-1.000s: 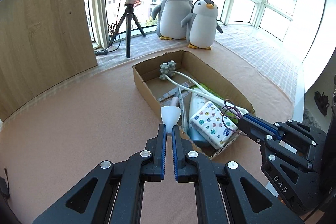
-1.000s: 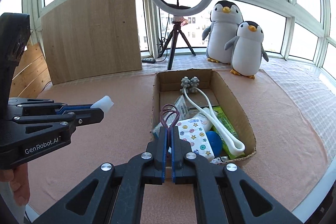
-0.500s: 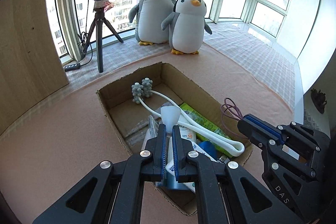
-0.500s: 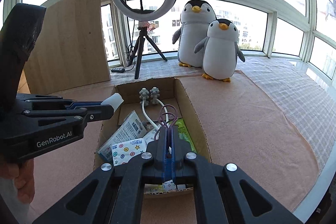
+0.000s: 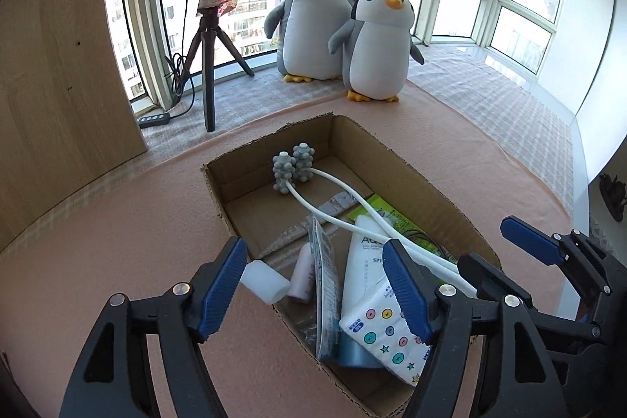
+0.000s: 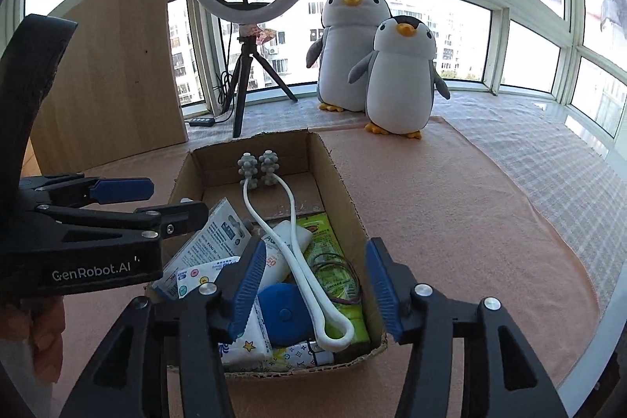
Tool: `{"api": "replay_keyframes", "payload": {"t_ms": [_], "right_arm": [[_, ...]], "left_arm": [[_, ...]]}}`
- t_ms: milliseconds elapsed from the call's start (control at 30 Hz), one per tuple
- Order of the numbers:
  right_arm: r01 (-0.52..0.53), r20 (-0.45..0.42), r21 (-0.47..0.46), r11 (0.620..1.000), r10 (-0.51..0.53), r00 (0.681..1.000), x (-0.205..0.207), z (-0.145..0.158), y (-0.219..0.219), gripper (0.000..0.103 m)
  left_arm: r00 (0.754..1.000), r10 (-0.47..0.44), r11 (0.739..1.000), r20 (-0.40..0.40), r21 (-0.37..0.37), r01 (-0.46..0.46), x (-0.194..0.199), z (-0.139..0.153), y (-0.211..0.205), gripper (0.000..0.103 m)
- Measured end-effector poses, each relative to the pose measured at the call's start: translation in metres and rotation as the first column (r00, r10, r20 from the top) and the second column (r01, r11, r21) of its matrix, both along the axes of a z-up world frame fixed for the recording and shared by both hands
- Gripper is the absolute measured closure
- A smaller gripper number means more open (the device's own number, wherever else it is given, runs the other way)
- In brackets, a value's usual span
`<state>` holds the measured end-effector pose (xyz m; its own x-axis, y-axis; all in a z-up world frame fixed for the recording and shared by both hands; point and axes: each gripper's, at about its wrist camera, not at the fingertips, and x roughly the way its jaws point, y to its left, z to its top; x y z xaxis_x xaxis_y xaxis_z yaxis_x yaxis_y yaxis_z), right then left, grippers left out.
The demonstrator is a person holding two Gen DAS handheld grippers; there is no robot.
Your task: Organize objects
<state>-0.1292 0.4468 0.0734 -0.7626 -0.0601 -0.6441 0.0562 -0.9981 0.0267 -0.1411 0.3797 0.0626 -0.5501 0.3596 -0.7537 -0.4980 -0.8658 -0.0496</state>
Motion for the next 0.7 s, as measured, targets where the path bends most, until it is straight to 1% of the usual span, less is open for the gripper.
{"api": "replay_keyframes", "payload": {"t_ms": [67,133,233,267,300,333,367,433,533,633,700], "right_arm": [[0.007,0.005,0.005,1.000,-0.007,1.000,0.004,-0.001,0.000,0.054],[0.009,0.009,-0.006,1.000,-0.009,1.000,0.007,-0.002,0.000,0.054],[0.014,0.003,-0.012,1.000,-0.014,1.000,0.014,-0.001,0.000,0.054],[0.015,-0.001,-0.017,1.000,-0.015,1.000,0.016,0.000,0.000,0.053],[0.018,-0.006,-0.021,1.000,-0.018,1.000,0.019,0.002,0.001,0.052],[0.022,-0.012,-0.022,1.000,-0.023,1.000,0.021,0.004,0.001,0.049],[0.027,-0.019,-0.020,0.999,-0.027,0.999,0.024,0.006,0.001,0.045],[0.038,-0.032,-0.017,0.999,-0.039,0.999,0.029,0.009,0.001,0.041],[0.045,-0.031,-0.036,0.998,-0.046,0.998,0.033,0.011,0.001,0.039],[0.039,-0.026,-0.062,0.997,-0.041,0.999,0.034,0.012,-0.003,0.037],[0.034,-0.025,-0.065,0.997,-0.035,0.999,0.035,0.014,-0.010,0.037]], "left_arm": [[1.000,0.003,1.000,-0.004,0.004,-0.003,0.001,0.003,-0.004,0.028],[1.000,0.008,1.000,-0.009,0.009,-0.007,0.004,0.007,-0.009,0.023],[0.999,0.034,0.999,-0.038,0.012,-0.034,0.010,0.016,-0.026,0.019],[0.997,0.050,0.999,-0.051,0.015,-0.049,0.012,0.020,-0.035,0.017],[0.996,0.069,0.998,-0.065,0.020,-0.068,0.014,0.023,-0.046,0.013],[0.992,0.092,0.996,-0.080,0.022,-0.091,0.016,0.026,-0.058,0.009],[0.988,0.118,0.993,-0.096,0.018,-0.117,0.017,0.029,-0.070,0.007],[0.979,0.166,0.986,-0.114,0.011,-0.166,0.019,0.033,-0.093,0.006],[0.966,0.233,0.972,-0.110,0.012,-0.234,0.022,0.038,-0.127,0.002],[0.951,0.286,0.958,-0.117,0.001,-0.288,0.030,0.041,-0.160,0.001],[0.942,0.320,0.947,-0.103,-0.007,-0.322,0.036,0.042,-0.183,0.001]]}}
